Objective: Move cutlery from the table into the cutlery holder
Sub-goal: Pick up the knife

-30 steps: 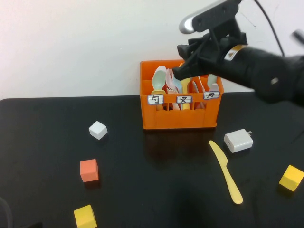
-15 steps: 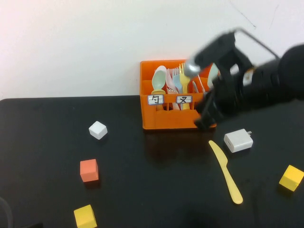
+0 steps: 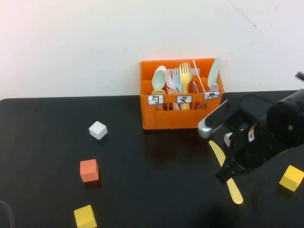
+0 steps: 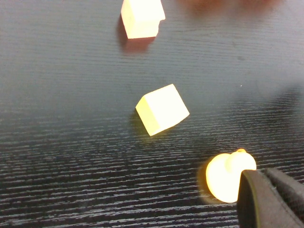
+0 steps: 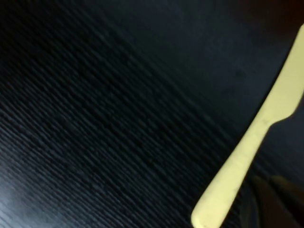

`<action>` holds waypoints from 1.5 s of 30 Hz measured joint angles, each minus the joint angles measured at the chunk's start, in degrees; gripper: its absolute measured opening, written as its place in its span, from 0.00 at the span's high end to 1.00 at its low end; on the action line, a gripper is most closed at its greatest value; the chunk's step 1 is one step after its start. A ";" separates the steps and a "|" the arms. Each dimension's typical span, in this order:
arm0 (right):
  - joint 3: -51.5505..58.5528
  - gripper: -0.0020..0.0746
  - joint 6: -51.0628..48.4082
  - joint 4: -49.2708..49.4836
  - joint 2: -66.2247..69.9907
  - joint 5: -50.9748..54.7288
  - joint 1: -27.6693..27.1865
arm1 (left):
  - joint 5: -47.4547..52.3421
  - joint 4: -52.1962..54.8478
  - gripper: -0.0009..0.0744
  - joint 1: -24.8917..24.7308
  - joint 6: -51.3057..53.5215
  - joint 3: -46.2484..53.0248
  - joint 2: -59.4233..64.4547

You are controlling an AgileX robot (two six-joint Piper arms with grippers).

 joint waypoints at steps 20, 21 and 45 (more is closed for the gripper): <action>-2.29 0.27 13.26 -9.33 12.52 -1.53 -0.99 | -0.49 -0.13 0.99 0.00 0.00 0.00 0.00; -2.73 0.27 13.39 -9.33 12.86 -1.41 -1.14 | -0.58 -0.13 0.99 0.00 0.00 0.00 0.00; -9.16 0.43 13.61 -3.36 19.44 3.29 -1.93 | -1.84 -0.13 0.99 0.00 0.09 1.14 0.00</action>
